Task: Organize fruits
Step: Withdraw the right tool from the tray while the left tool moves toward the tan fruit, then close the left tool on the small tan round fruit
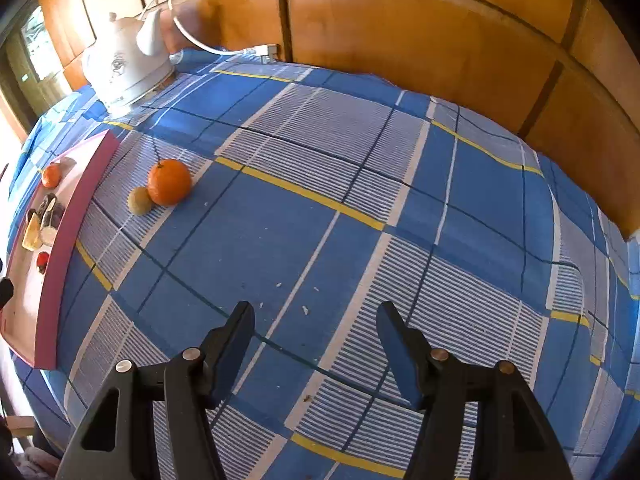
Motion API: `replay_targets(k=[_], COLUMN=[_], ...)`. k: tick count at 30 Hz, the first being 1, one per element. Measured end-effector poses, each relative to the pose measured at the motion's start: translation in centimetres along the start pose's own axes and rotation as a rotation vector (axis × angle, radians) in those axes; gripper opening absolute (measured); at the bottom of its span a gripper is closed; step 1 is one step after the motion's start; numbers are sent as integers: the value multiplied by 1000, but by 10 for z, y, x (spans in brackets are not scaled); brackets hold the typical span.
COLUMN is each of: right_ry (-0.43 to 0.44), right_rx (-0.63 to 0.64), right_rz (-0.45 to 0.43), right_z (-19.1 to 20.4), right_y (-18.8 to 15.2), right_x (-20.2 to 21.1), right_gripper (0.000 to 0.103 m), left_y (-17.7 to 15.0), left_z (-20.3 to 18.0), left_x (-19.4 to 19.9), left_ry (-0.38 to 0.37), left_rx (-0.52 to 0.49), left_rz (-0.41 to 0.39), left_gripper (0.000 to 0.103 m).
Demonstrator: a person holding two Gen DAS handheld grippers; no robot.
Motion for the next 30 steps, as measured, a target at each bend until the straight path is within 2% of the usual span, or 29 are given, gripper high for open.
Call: replay_targets(k=[8, 15, 20, 28, 30], right_ry=[14, 38, 44, 55, 57], right_rx=[-59, -50, -46, -39, -36], right_rz=[-3, -21, -27, -39, -40], right_z=[-10, -5, -3, -2, -1], right_y=[3, 6, 8, 11, 12], right_x=[3, 10, 12, 16, 17], right_gripper=[64, 64, 64, 64, 64], left_y=[17, 41, 61, 74, 76], left_z=[-33, -59, -76, -85, -84], left_x=[-19, -48, -85, -133, -142], left_ry=[-70, -128, -179, -168, -190], left_rx=[-57, -94, -133, -170, -146], left_rz=[22, 60, 125, 198, 230], left_gripper=[62, 50, 49, 51, 51])
Point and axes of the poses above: each gripper's, at about its wrist camera, not at the fingertips, and x roughly against the way its jaws point, z to its left, y to its top, the point moved 2 cm from there along -x, roughly the way its jaws point, and after that the axes turned 4 degrees about z, right-handed, at the moved point
